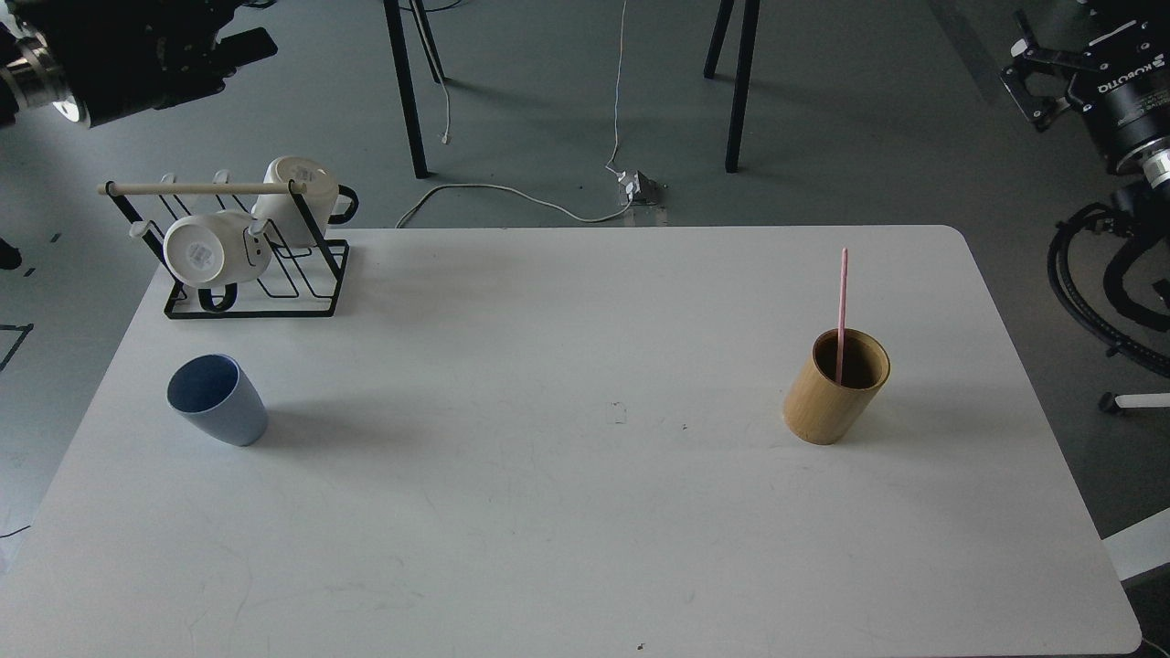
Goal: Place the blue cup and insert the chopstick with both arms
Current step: 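Lower the left arm from the raised pose toward the blue cup, then reach the left gripper down and grasp the blue cup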
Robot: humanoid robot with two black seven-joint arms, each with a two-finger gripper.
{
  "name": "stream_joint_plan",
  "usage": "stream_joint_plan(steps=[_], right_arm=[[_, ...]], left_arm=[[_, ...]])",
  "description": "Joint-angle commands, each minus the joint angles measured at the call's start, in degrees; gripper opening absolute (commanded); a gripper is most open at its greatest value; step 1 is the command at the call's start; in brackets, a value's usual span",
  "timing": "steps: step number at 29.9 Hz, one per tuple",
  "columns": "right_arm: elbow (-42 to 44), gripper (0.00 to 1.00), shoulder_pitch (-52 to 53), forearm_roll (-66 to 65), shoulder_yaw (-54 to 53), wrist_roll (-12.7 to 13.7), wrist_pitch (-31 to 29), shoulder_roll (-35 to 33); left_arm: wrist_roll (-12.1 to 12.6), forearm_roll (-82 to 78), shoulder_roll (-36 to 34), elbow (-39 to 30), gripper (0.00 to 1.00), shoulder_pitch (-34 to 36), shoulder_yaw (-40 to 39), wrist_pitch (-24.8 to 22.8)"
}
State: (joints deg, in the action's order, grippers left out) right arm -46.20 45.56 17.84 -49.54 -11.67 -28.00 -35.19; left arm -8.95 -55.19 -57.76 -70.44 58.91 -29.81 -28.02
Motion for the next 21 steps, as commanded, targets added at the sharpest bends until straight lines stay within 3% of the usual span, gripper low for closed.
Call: stream_joint_plan(steps=[1,6,9,21], right_arm=[[-0.03,1.0,-0.03,0.0,-0.12,-0.1,0.0,0.38],[0.06,1.0,-0.12,0.0,-0.12,-0.19,0.0,0.73],[0.06,1.0,-0.12,0.0,-0.21,-0.19,0.0,0.82],[-0.12,1.0,-0.03,-0.09,-0.21,-0.19,0.0,3.19]], left_arm=[[-2.03,-11.57,-3.41,-0.93,0.95,-3.17,0.19,0.02],[-9.06,-22.76,-6.57,-1.1,0.9,-9.85,0.1,0.02],[-9.16,-25.05,-7.54,-0.49,0.9,-13.37,0.1,0.02],[-10.21,-35.86,-6.84,3.72,0.9,-22.52,3.52,9.81]])
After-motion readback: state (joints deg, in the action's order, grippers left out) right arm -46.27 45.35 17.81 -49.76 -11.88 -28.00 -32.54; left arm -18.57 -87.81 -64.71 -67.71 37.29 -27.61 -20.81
